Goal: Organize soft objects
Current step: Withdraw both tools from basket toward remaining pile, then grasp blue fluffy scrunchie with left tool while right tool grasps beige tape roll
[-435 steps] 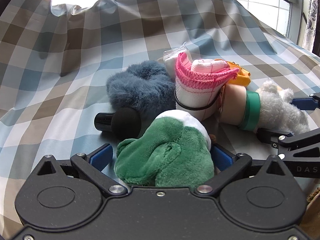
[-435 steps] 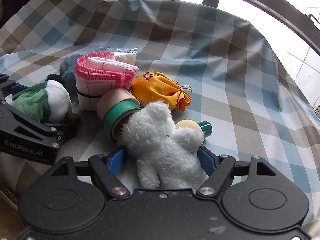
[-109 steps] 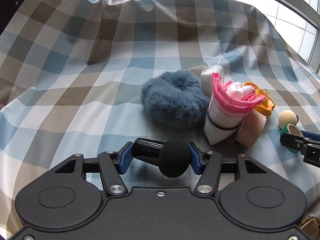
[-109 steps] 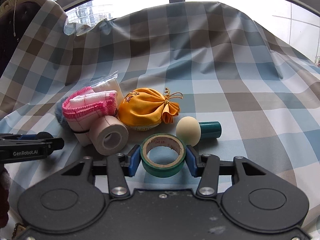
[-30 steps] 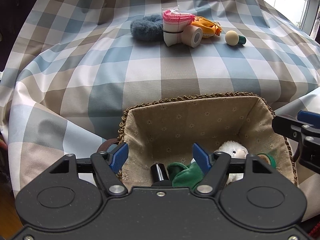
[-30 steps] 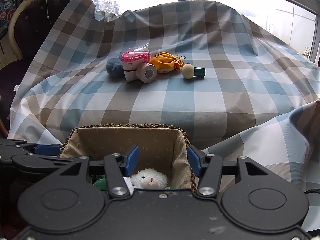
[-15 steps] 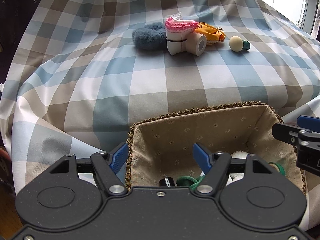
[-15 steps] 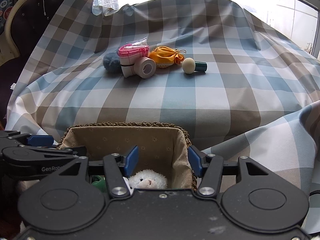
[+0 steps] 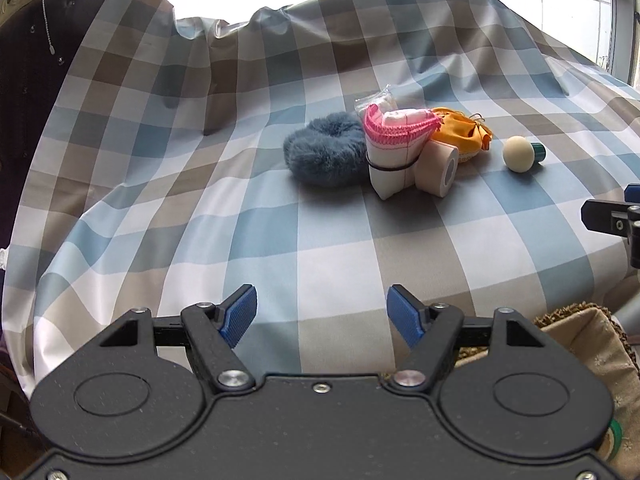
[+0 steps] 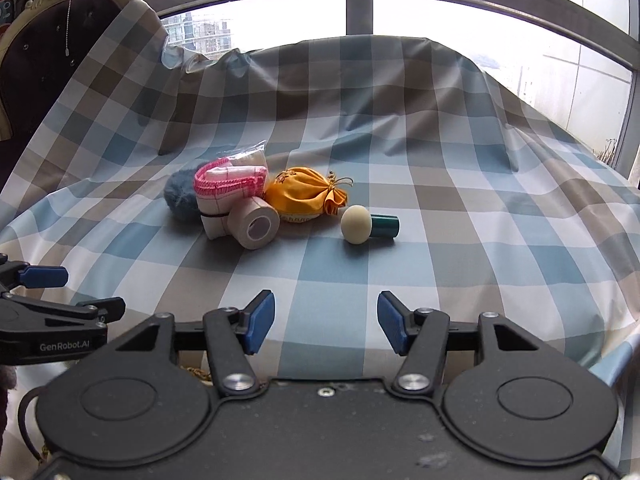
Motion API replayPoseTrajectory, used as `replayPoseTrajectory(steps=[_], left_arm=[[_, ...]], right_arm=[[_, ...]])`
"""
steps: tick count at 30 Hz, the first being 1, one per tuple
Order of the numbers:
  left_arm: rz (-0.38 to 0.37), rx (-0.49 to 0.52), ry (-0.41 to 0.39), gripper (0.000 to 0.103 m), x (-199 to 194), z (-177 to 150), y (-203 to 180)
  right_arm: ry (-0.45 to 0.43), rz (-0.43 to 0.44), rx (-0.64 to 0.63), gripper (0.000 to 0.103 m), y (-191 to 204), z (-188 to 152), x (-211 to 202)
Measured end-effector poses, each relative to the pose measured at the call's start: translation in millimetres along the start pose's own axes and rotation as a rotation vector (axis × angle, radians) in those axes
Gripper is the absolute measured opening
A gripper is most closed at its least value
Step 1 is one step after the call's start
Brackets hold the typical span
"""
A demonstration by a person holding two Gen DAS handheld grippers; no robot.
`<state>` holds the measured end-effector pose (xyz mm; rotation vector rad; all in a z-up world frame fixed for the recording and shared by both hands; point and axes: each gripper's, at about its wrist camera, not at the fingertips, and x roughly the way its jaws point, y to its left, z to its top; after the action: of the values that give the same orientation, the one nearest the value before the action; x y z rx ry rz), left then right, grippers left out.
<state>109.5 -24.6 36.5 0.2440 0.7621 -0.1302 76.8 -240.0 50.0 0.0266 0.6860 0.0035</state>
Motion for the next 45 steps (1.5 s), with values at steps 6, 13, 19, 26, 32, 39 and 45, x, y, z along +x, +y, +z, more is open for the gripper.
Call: replayPoseTrajectory(steps=[6,13,19,26,32,39,45], left_arm=[[-0.012,-0.004,-0.045,0.078,28.8,23.3,9.6],[0.005,0.065,-0.101,0.079,68.6,43.1,10.5],[-0.015,0.092,-0.119,0.079,96.2,55.1,11.7],[-0.023,0.109,-0.167,0.08,114.8,69.3,9.1],[-0.071,-0.004,-0.133,0.086,130.0,74.4,21.9],[-0.032,-0.066,-0.095,0.086,144.2,68.9,27.1],[-0.019,-0.058,-0.106,0.086,142.6,69.0,24.9]], right_arm=[[-0.02,-0.021,0.027,0.062,-13.6,25.4,36.2],[0.021,-0.088,0.032,0.064,-24.1,41.9,90.5],[0.058,-0.109,0.021,0.065,-24.6,46.8,123.1],[-0.014,-0.055,0.019,0.066,-10.0,59.5,122.6],[-0.09,0.029,-0.006,0.07,20.1,69.6,124.4],[-0.071,0.051,-0.049,0.072,38.4,62.8,136.3],[-0.06,-0.016,-0.024,0.074,18.2,49.3,119.6]])
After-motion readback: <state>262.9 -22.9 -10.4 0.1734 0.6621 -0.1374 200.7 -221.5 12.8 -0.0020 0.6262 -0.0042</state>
